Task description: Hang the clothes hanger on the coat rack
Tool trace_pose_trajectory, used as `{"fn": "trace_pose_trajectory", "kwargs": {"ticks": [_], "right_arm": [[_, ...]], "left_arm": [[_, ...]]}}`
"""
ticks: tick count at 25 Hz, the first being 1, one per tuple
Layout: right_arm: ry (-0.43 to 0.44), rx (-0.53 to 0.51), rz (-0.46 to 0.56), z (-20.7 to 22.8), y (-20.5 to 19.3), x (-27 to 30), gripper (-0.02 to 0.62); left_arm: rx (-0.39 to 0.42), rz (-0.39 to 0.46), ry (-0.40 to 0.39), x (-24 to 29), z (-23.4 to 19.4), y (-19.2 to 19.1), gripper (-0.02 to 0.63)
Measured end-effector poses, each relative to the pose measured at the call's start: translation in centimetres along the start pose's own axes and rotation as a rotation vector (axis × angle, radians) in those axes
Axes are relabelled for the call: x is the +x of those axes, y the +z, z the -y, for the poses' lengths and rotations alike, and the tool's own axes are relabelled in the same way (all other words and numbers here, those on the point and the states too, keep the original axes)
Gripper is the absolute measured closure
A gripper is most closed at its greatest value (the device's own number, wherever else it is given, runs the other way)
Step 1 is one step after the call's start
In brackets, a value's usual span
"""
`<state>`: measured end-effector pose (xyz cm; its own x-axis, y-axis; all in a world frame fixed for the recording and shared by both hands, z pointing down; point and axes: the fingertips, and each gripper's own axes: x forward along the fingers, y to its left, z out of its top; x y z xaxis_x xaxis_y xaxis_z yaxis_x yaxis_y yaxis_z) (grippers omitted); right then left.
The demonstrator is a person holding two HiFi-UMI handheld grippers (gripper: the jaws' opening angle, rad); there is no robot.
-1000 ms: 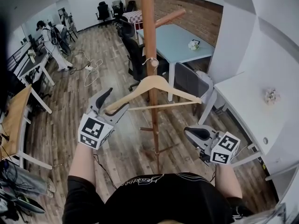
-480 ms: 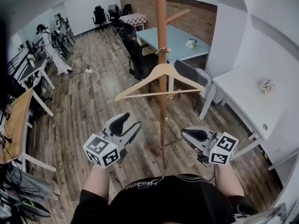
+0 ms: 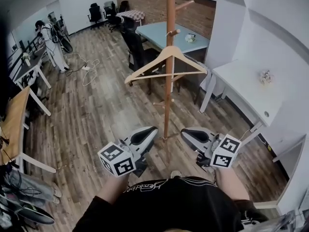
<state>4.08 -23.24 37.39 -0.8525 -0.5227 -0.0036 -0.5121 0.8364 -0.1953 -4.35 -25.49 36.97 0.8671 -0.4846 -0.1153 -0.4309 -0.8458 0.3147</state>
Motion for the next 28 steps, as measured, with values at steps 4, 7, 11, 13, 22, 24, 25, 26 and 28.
{"fn": "trace_pose_trajectory", "kwargs": {"ticks": [4,7,11,13,22,24,25,26,28], "right_arm": [[0.033,0.002,0.017,-3.0,-0.1,-0.5,0.557],[0.017,-0.011,0.017,-4.2,-0.2,-1.0,0.557],[-0.004,-0.005,0.010,-5.2,-0.8,-1.6,0.557],[-0.025,-0.020,0.003,-5.4,-0.8,-2.2,0.557],[-0.128,-0.044,0.037,-4.9,-0.2,-5.4,0.557],[-0.128,-0.036,0.034,-5.1,-0.6,-5.7,0.557],[-0.125,-0.034,0.027,-5.1,-0.9,-5.8,0.557],[-0.121,-0.033,0.018,-5.2,-1.1,-5.9,0.557],[-0.111,-0.032,0.000,-5.2,-1.5,-6.0,0.557]], "left_arm": [[-0.002,-0.014,-0.015,-1.5,1.8,-1.2,0.598],[0.013,-0.036,-0.032,-1.8,3.1,-1.8,0.600],[0.051,-0.059,-0.039,-2.0,4.3,-2.5,0.600],[0.035,-0.056,-0.046,-2.1,4.6,-2.6,0.600],[-0.060,-0.033,-0.101,-2.2,5.7,-2.6,0.600],[-0.063,-0.036,-0.101,-2.3,6.0,-2.8,0.600],[-0.062,-0.039,-0.103,-2.2,6.0,-2.9,0.600],[-0.060,-0.043,-0.105,-2.2,6.1,-3.1,0.600],[-0.053,-0.052,-0.112,-2.1,6.1,-3.5,0.600]]}}
